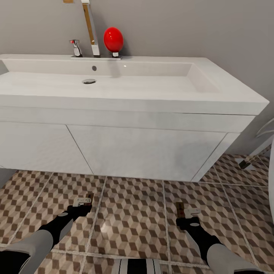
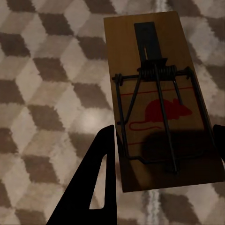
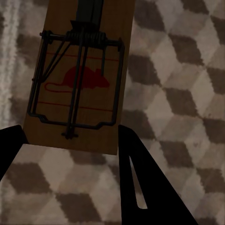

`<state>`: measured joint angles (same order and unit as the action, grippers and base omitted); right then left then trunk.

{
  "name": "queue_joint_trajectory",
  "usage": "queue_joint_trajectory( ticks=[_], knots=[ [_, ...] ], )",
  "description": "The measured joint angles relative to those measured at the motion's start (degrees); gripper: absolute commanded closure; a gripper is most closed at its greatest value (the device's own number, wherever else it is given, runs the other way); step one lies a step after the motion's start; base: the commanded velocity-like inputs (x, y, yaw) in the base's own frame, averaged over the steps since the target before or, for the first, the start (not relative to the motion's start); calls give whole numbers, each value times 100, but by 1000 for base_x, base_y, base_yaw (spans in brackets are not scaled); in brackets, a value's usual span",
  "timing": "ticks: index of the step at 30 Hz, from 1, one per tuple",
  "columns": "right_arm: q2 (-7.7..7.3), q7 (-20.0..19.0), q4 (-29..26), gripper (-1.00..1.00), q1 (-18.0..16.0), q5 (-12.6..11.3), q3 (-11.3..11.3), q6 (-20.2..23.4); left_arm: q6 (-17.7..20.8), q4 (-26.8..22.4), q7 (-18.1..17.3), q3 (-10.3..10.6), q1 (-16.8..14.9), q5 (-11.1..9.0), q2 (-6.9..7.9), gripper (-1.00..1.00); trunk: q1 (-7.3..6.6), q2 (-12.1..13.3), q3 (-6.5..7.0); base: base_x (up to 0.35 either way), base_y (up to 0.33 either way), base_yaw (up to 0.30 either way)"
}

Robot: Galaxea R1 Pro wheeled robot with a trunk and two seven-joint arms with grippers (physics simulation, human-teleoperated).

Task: Take the four mousetraps from the cabinet in the bathroom and place them on the bathroom floor. Make sure all four end up on the same floor surface, and ensure that at least two of them are either under or directly next to the same bathroom sink.

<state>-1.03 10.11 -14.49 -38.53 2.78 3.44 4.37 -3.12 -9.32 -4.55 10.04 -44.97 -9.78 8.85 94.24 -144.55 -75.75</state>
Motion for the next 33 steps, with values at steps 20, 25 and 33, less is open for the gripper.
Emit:
queue_joint_trajectory(
  ticks=[20,25,33],
  knots=[
    [8,0,-1,100,-3,3,-5,-34,-87,3,-1,-5,1,2,-8,100,0,0,0,0,0,0],
    [9,0,-1,100,-3,3,-4,-41,-88,14,1,-20,1,0,-34,100,0,0,0,0,0,0],
    [9,-1,-10,100,-5,3,6,-42,-62,20,2,-5,1,5,-75,100,0,0,0,0,0,0]
  ],
)
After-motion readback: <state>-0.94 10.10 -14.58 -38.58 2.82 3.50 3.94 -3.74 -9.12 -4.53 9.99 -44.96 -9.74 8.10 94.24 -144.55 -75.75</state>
